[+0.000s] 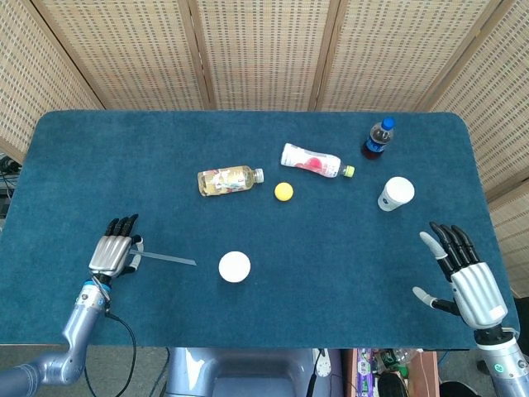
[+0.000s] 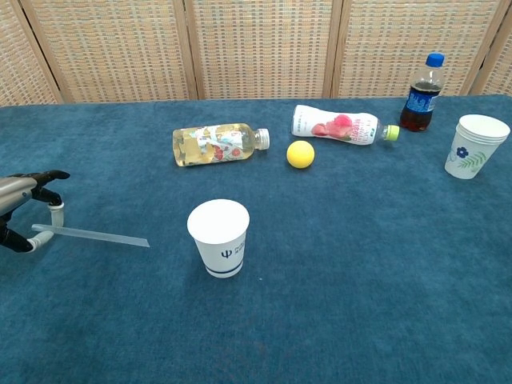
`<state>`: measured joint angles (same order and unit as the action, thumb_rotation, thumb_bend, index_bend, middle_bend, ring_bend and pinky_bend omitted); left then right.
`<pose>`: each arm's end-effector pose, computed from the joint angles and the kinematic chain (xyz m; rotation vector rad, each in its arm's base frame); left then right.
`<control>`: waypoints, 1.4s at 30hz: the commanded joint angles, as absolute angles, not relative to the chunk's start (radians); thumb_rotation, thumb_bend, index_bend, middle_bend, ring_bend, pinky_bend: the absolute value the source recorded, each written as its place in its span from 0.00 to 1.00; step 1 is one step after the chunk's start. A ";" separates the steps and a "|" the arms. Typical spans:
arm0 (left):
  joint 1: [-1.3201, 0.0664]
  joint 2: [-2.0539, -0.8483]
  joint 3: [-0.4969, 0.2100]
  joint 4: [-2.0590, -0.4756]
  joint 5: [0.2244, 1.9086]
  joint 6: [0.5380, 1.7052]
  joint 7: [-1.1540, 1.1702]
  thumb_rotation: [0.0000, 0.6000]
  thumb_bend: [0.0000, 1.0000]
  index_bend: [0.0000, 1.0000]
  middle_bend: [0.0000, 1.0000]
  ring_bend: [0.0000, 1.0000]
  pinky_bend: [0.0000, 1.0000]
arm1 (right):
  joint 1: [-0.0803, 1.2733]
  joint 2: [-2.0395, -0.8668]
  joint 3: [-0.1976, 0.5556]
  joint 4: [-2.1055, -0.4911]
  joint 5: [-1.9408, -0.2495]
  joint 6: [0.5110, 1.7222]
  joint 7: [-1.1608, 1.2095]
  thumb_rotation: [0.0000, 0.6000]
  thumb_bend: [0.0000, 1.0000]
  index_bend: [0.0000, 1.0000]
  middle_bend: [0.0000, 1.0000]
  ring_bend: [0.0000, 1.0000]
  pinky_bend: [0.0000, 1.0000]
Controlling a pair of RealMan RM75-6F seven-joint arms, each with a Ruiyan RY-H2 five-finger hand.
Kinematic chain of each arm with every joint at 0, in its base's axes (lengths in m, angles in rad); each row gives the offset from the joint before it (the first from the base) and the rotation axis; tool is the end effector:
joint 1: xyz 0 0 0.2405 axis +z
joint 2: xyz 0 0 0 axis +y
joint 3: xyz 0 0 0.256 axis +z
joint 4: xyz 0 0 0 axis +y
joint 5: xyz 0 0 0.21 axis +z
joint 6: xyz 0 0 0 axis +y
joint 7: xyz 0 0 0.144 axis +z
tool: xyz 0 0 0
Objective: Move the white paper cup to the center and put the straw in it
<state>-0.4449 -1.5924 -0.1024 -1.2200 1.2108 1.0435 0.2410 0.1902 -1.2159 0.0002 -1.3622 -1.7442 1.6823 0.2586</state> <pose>-0.2903 0.2951 -0.0049 -1.6438 -1.0048 -0.6834 -0.2903 -0.1995 0.1523 1.5626 -0.7349 1.2843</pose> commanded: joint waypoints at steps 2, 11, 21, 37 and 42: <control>-0.443 -1.563 -0.111 -1.232 1.246 1.095 0.248 1.00 0.47 0.57 0.00 0.00 0.00 | 0.189 -1.216 0.002 -1.362 -1.746 1.682 0.259 1.00 0.10 0.10 0.00 0.00 0.00; -0.478 -1.357 -0.161 -1.348 1.428 1.267 0.290 1.00 0.47 0.57 0.00 0.00 0.00 | 0.185 -1.218 0.009 -1.362 -1.747 1.685 0.248 1.00 0.09 0.10 0.00 0.00 0.00; -0.601 -1.192 -0.147 -1.392 1.801 1.378 0.519 1.00 0.47 0.57 0.00 0.00 0.00 | 0.184 -1.221 0.014 -1.367 -1.744 1.674 0.231 1.00 0.09 0.10 0.00 0.00 0.00; -0.731 -1.294 -0.159 -1.479 1.893 1.218 0.870 1.00 0.47 0.58 0.00 0.00 0.00 | 0.183 -1.218 0.019 -1.364 -1.740 1.664 0.241 1.00 0.09 0.10 0.00 0.00 0.00; -0.758 -1.302 -0.159 -1.512 1.905 1.175 0.924 1.00 0.47 0.58 0.00 0.00 0.00 | 0.182 -1.216 0.020 -1.363 -1.739 1.663 0.247 1.00 0.09 0.10 0.00 0.00 0.00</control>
